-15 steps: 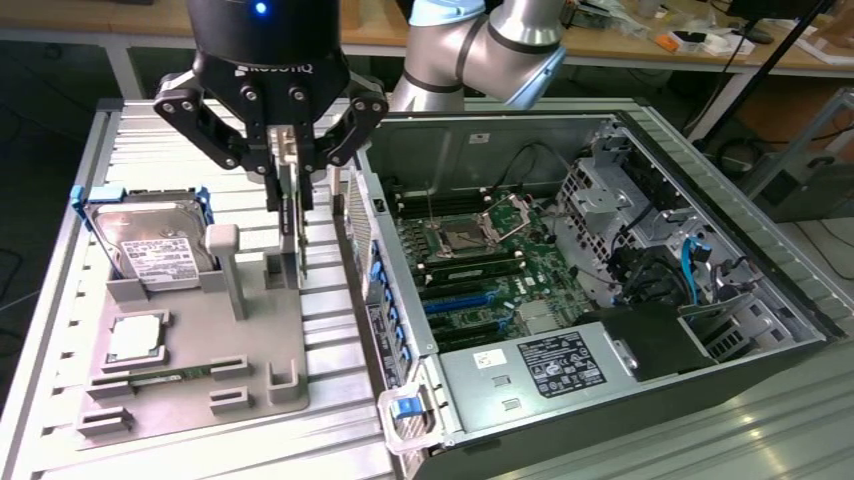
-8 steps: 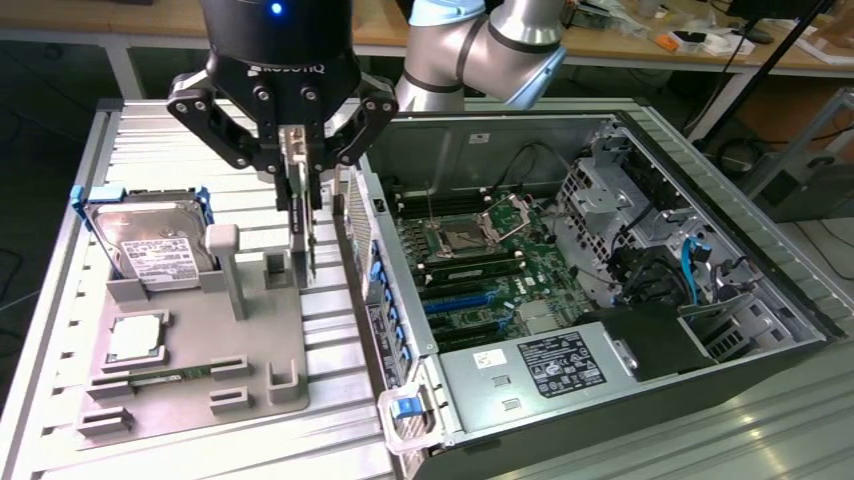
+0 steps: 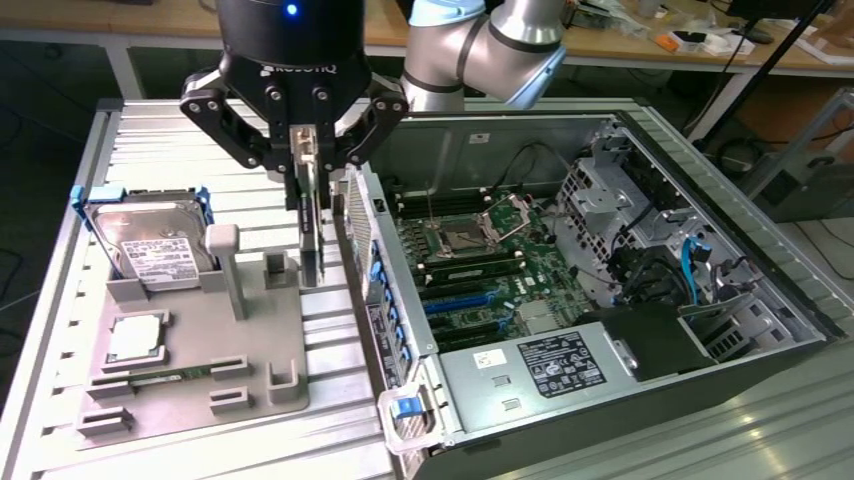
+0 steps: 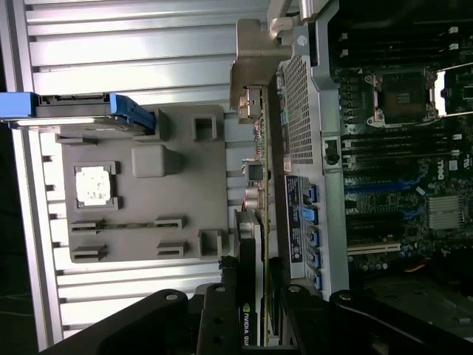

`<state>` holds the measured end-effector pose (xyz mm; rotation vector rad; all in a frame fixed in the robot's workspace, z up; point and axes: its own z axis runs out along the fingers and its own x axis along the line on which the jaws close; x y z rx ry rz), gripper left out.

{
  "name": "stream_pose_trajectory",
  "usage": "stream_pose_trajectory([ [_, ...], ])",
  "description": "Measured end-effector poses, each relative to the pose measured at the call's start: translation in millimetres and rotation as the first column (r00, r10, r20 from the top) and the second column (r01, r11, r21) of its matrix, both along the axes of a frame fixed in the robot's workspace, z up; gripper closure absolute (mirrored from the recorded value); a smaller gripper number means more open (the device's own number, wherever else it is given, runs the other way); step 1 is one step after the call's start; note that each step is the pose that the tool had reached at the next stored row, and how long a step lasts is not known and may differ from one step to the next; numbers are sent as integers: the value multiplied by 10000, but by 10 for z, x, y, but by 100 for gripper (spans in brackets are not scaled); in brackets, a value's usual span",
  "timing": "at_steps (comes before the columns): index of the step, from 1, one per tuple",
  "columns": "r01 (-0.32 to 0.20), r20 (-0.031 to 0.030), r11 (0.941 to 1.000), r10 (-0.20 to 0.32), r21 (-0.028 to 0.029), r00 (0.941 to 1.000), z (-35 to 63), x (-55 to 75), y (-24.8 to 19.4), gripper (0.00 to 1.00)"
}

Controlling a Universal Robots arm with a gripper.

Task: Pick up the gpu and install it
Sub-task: 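Pick up the gpu and move the gpu toward the slot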

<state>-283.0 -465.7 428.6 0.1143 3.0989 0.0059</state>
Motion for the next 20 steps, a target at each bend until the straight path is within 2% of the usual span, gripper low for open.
stream_pose_trajectory([
  [20, 0, 0, 10000, 0, 0, 10000, 0, 169, 0, 73],
])
